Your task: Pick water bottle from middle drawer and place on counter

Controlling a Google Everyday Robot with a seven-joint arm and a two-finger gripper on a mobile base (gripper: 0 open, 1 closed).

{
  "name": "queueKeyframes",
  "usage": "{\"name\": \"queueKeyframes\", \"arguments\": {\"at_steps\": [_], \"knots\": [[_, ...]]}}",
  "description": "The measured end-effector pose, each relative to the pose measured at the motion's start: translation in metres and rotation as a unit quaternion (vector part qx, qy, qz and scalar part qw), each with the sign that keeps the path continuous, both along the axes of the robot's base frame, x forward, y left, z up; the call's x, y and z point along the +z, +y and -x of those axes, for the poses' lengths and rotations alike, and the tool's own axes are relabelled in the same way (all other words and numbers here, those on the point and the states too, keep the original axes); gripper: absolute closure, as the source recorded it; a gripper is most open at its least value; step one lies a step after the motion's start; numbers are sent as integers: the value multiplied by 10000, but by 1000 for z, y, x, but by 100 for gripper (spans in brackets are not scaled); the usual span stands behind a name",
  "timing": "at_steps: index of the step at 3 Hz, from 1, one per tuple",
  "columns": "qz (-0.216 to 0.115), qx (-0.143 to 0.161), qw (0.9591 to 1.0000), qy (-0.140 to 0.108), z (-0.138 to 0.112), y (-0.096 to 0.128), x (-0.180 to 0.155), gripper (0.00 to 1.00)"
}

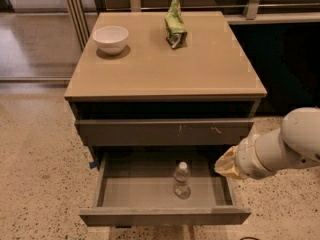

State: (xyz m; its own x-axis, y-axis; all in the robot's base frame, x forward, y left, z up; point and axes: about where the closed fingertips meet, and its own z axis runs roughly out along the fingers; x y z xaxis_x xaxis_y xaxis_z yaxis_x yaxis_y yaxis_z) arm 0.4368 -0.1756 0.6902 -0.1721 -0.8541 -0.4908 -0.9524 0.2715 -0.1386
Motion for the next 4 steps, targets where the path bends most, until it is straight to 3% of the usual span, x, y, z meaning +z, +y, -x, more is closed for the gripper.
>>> {"name": "queueKeyframes", "arguments": {"at_steps": [2,3,4], "knots": [[-758,-91,9970,-159,-33,8,-114,100],[-862,-82,9962,-37,-31,12,-134,82],[-814,-132,9966,-84,-28,3,-136,59]]}}
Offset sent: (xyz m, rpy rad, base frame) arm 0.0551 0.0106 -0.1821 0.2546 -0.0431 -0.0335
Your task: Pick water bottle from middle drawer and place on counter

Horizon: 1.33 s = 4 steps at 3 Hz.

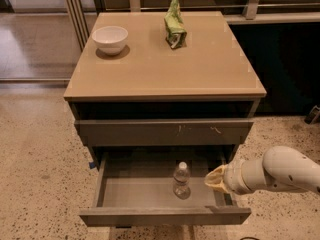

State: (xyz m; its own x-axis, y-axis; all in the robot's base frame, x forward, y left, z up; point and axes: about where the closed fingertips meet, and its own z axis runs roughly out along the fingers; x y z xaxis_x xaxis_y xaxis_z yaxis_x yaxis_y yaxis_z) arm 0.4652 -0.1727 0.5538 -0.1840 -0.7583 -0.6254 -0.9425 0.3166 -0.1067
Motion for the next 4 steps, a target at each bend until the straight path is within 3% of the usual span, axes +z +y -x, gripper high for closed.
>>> {"name": "queueKeyframes", "arguments": {"at_steps": [2,4], "knots": [[-204,-161,9995,-191,-6,-3,-18,18],[-538,-261,9977,-321,-25,14,-45,20]]}}
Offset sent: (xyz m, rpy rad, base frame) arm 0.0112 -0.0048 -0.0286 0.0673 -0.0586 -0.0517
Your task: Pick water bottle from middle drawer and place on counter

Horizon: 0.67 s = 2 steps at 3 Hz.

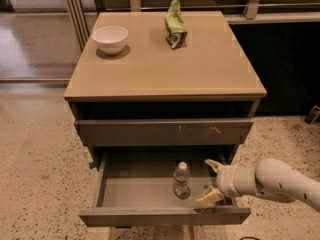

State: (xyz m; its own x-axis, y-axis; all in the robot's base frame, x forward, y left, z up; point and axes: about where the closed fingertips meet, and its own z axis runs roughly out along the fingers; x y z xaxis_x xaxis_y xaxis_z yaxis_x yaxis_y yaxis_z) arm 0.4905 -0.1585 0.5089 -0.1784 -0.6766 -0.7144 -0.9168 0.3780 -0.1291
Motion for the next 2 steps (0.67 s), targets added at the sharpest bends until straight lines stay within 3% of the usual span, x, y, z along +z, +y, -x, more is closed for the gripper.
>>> {"name": "queueKeyframes", "arguments": {"at_steps": [2], "knots": [[-520,6,9983,-249,-29,35,-30,16]]}}
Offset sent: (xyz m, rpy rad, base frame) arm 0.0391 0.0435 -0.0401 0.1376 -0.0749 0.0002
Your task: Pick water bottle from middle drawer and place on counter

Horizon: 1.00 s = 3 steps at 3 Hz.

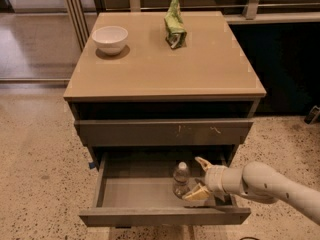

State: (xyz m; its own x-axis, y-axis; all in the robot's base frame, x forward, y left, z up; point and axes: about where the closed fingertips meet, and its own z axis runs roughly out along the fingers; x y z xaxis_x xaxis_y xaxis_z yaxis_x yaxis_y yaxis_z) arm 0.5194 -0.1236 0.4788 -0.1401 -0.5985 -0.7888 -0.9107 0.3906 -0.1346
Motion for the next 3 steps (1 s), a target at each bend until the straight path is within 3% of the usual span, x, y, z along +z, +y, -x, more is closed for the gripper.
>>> {"name": "queueKeyframes", "arguments": {"at_steps": [2,3], "knots": [[-293,150,9994,-130,-18,29,-14,19],[-385,271,9987,-183,-26,43,-22,38]]}}
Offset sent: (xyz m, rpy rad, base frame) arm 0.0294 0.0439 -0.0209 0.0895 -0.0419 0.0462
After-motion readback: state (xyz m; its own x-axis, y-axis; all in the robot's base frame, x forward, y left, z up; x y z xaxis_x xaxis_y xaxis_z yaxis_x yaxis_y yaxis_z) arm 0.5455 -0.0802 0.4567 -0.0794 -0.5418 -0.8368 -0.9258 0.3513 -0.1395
